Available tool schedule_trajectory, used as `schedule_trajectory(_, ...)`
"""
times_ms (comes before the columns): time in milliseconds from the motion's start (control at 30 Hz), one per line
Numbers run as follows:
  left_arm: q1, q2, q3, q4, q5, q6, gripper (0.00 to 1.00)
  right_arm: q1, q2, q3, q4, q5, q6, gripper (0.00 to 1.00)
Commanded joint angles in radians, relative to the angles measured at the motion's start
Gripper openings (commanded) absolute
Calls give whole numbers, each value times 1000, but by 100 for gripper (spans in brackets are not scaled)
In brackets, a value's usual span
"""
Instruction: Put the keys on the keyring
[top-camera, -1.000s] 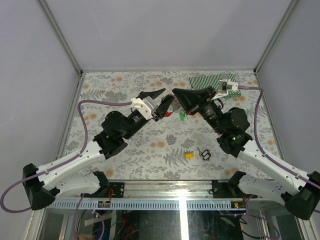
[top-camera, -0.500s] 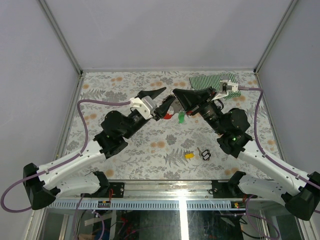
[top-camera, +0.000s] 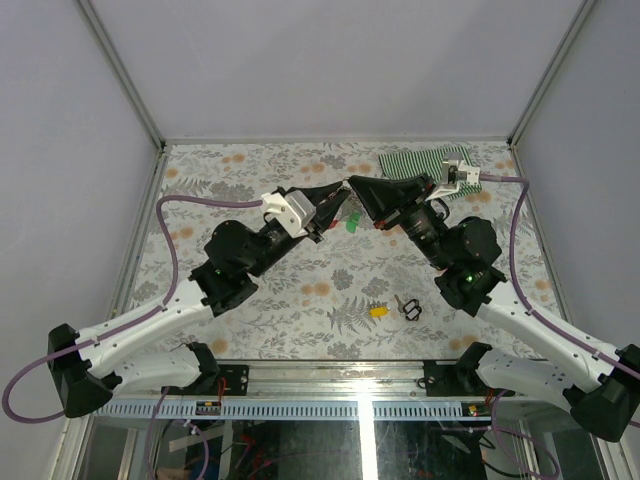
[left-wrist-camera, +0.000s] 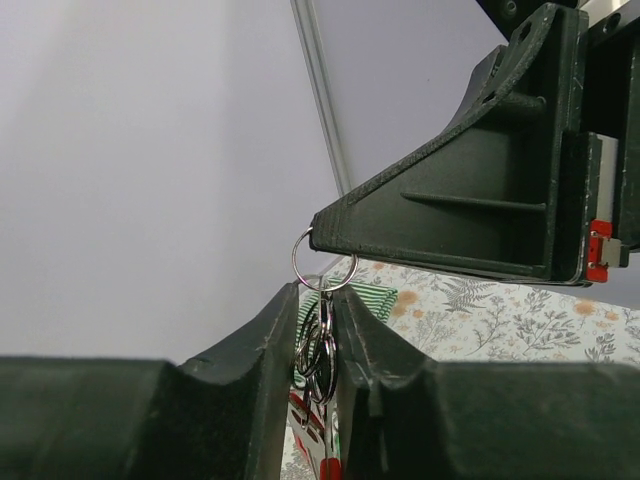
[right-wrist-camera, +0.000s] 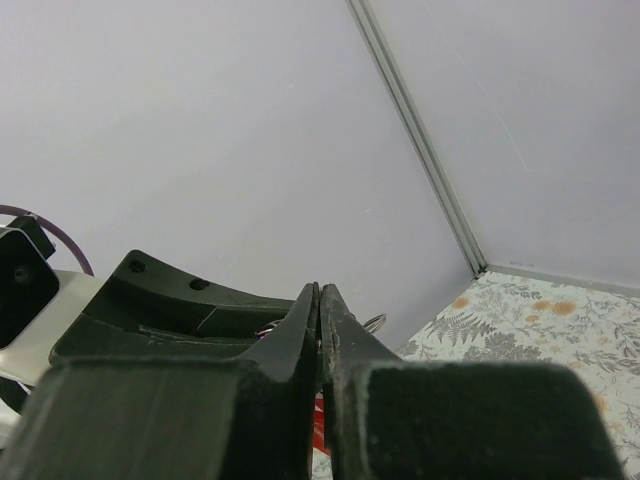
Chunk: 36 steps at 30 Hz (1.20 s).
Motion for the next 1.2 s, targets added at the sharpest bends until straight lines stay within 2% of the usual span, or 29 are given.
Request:
schedule_trajectory(0,0,-2,42,85,-1,-26,19,-2,-39,2,82,7,-12,0)
schedule_trajectory(267,0,-21,48,55,81,-36,0,-1,-53,5,63,1,-25,1)
schedule_trajectory(533,1,-93,58,-131,252,93,0,-1,-127,77,-138,-39,-121,28)
schedule_trajectory(700,1,-125,87,-286,353,192,0,-1,-187,124,-281,-71,-212,35)
schedule_trajectory(833,2,-157,123,-431,459,245,0,-1,-214,201,-462,-178,-360,36)
schedule_trajectory(967,3,-170,196,-627,580,296,0,-1,-232,246,-659,-381,-599,41)
schedule_trajectory(1067,18,-166,243,-743,686,299,0,-1,-270,209,-701,-485,-738,40)
schedule_trajectory(1167,93,-126,284,-807,836,278,0,-1,-298,179,-698,-569,-865,40)
